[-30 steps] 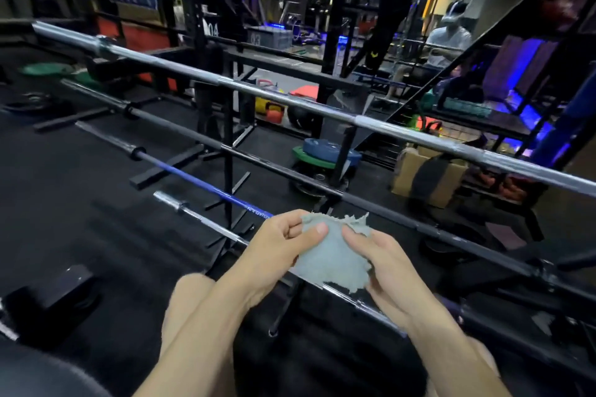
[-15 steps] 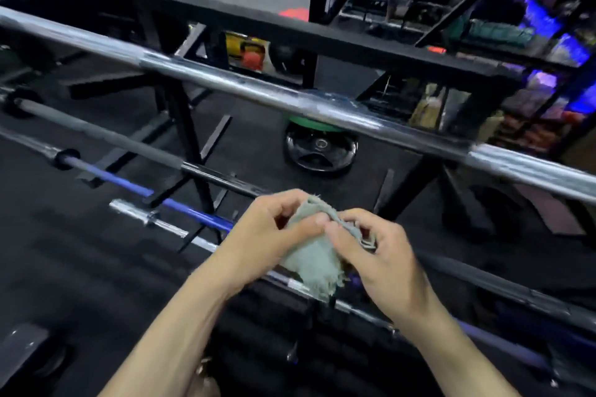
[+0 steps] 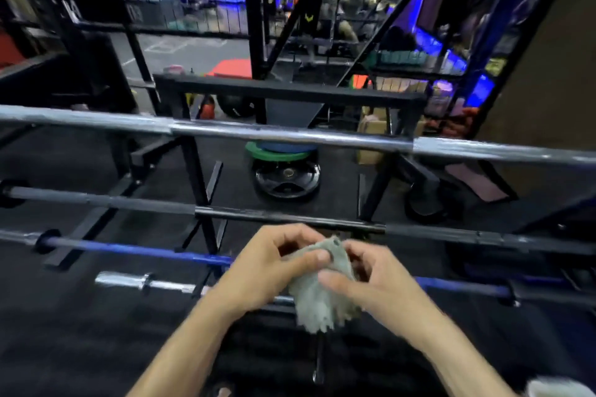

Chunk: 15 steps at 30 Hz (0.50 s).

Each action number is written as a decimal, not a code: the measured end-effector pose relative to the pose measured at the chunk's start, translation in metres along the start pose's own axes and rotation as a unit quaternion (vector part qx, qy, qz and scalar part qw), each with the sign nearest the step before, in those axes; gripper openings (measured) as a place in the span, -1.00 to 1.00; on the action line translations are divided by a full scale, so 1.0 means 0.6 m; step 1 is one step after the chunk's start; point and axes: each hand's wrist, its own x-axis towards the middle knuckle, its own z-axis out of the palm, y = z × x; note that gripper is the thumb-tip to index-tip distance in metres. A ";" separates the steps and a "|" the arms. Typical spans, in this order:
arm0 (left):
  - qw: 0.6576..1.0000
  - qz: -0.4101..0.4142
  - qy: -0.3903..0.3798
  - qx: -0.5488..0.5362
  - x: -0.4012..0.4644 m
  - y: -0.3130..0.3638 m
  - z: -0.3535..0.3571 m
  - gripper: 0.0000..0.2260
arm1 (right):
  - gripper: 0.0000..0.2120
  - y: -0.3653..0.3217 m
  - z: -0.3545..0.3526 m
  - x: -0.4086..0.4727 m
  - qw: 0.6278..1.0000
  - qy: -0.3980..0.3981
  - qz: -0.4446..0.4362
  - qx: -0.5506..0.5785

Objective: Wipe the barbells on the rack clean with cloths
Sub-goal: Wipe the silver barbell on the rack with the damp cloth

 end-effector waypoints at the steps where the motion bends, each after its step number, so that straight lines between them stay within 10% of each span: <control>1: 1.000 0.017 0.000 0.013 -0.017 0.007 0.000 -0.97 | -0.82 -0.014 0.013 -0.016 1.000 -0.012 0.001 0.000; 15: 0.995 0.058 0.053 -0.062 0.059 0.024 -0.016 -0.86 | -0.87 -0.084 -0.019 0.009 0.991 0.112 0.000 -0.068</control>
